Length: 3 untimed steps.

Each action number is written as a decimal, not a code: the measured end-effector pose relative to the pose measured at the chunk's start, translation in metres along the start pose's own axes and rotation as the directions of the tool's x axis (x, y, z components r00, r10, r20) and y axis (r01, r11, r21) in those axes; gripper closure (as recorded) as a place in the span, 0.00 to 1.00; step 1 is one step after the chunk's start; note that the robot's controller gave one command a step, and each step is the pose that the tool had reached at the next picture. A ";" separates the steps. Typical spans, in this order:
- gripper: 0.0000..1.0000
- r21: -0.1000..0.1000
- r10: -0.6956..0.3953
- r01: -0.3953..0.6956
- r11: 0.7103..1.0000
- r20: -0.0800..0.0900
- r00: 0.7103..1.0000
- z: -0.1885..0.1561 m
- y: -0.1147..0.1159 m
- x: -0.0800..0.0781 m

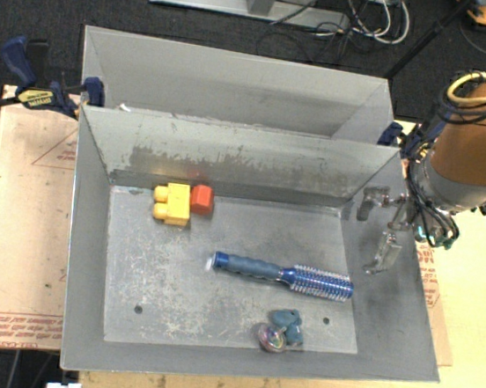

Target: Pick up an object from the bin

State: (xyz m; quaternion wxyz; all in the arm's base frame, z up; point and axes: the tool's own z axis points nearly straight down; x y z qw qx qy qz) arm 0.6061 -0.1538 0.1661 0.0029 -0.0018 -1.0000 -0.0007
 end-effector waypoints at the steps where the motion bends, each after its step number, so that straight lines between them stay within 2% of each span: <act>1: 0.00 0.000 -0.354 0.354 0.935 0.003 0.935 0.098 0.044 0.056; 2: 1.00 0.002 -0.357 0.357 0.934 0.005 0.934 0.097 0.044 0.055; 3: 1.00 0.008 -0.352 0.352 0.936 0.014 0.936 -0.051 0.045 0.067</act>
Offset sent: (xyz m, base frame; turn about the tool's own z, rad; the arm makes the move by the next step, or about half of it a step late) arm -0.0555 0.0431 -0.0961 -0.3639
